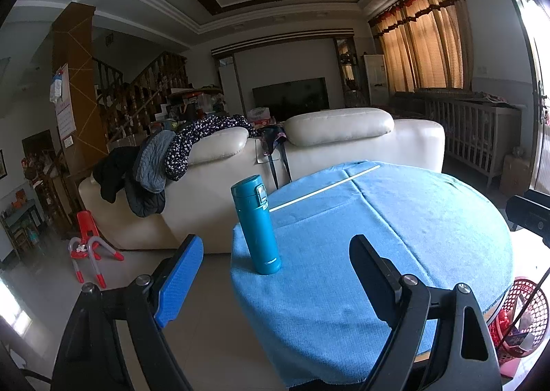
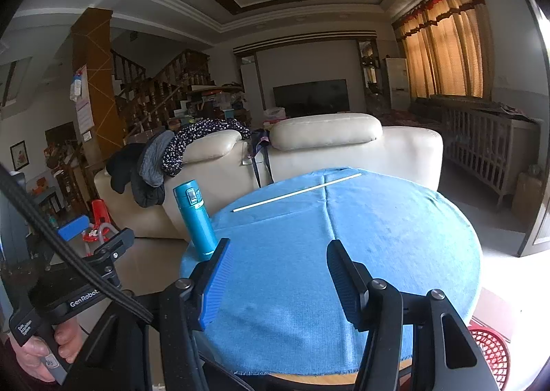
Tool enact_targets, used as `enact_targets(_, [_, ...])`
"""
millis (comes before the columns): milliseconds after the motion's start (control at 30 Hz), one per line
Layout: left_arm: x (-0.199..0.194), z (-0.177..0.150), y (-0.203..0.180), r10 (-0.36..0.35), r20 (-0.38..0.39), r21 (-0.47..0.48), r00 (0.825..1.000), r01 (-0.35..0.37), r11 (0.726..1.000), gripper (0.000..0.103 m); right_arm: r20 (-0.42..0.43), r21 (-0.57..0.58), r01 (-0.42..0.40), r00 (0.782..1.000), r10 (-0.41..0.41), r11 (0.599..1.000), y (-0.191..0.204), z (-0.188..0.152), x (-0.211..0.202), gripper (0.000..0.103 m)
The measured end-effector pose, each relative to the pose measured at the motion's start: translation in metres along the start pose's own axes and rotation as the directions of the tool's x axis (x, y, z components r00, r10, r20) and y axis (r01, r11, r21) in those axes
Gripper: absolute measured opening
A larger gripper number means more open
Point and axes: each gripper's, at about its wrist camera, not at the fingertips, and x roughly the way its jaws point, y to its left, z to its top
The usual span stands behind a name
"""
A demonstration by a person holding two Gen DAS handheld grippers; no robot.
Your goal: Collect trash
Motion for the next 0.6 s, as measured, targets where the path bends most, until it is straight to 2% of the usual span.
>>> enact_targets(600, [0.0014,-0.0036,-0.0002,-0.003,-0.005,0.000,1.000,0.003,1.000,0.087,0.000,0.002,0.004,1.000,-0.004,1.000,-0.0019,-0.0006,-0.0009,0.060])
